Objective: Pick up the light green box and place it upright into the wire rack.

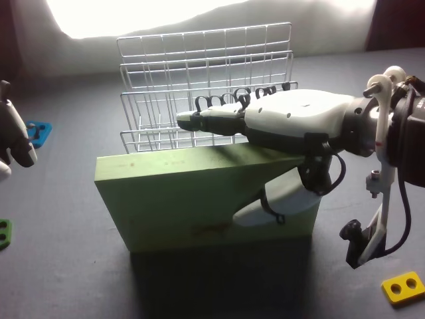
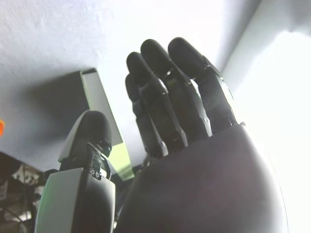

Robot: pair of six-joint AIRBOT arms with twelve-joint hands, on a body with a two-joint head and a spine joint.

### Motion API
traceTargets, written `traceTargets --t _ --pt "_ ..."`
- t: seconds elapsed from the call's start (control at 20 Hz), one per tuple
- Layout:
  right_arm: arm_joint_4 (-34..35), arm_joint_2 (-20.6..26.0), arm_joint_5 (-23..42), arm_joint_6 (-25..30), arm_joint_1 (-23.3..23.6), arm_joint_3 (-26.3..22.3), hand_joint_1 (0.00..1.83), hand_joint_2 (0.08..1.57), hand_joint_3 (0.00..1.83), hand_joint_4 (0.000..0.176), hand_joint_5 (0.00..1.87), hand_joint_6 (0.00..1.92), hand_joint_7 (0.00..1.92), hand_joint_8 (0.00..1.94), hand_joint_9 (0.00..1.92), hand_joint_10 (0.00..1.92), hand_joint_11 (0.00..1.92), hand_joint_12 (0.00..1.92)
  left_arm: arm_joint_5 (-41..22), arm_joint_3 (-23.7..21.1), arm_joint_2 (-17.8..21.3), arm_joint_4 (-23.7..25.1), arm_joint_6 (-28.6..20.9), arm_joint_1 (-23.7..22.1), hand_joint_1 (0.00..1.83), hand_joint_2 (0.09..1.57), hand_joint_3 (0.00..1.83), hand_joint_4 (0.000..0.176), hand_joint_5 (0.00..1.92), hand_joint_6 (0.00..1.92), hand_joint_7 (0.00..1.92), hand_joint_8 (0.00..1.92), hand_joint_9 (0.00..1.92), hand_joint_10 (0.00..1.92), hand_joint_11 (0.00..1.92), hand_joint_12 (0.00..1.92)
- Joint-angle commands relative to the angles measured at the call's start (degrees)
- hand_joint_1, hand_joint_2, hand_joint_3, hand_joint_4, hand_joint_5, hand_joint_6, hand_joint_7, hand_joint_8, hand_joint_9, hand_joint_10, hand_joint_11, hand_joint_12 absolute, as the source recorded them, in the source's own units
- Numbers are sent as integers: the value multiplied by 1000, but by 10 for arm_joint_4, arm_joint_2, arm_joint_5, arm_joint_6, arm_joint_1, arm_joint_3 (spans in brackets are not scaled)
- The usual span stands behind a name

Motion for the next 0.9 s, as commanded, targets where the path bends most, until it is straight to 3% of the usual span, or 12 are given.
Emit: traceTargets --t 0.0,0.2,0.35,0.5,0.55,0.6,0.65,0.7,0.75,0.8,0.85 --pt "2 2 59 0 2 -1 996 990 12 1 99 18 175 11 176 23 0 680 39 -1 1 5 1 -4 541 1371 0 0 730 7 874 9 649 670 345 1527" --pt "2 1 63 -11 0 -1 1027 1001 12 0 142 32 219 22 201 30 0 691 39 -1 1 5 1 -4 498 1396 3 0 715 1 864 2 622 720 320 1562" --pt "2 2 65 -16 0 -1 1065 1023 5 0 307 58 445 31 389 75 0 977 39 -1 1 5 1 -4 503 1394 0 0 703 2 878 7 644 722 342 1532" --pt "2 2 66 -18 0 -1 1069 1025 3 0 329 52 468 19 408 71 0 1017 39 -1 1 5 1 -3 503 1394 0 0 704 2 879 7 648 718 347 1531" --pt "2 2 66 -19 0 -1 1068 1045 8 0 500 116 633 73 579 148 0 1290 39 -1 1 5 1 -3 491 1405 4 0 709 4 876 5 656 711 355 1517" --pt "2 2 67 -20 -1 -1 1110 1164 0 0 791 976 952 177 852 387 162 1573 39 -2 1 5 1 -3 504 1401 0 0 721 9 878 4 674 666 374 1499" --pt "1 2 68 -21 -1 -1 1110 1164 0 0 791 976 952 177 852 387 162 1573 39 -2 1 5 1 -3 504 1401 0 0 721 9 878 4 674 666 374 1499" --pt "1 2 69 -22 -1 -1 1179 1168 0 0 852 1077 953 934 853 866 363 1754 39 -2 1 5 1 -3 493 1405 1 0 717 7 872 1 674 661 378 1494" --pt "1 2 69 -23 -1 -1 1199 1153 0 3 908 1044 938 1115 833 1093 478 1801 39 -2 1 5 1 -3 482 1410 3 0 717 6 872 1 676 656 379 1487" --pt "1 2 70 -23 -2 -1 1330 1151 0 0 900 1013 929 1111 805 1365 597 1786 39 -2 1 5 1 -3 466 1413 4 0 726 10 883 5 693 648 400 1471" --pt "1 2 70 -23 -2 -1 1358 1151 0 0 892 995 932 1115 801 1424 635 1771 39 -2 1 5 1 -3 461 1417 5 0 723 9 879 3 691 644 403 1469"
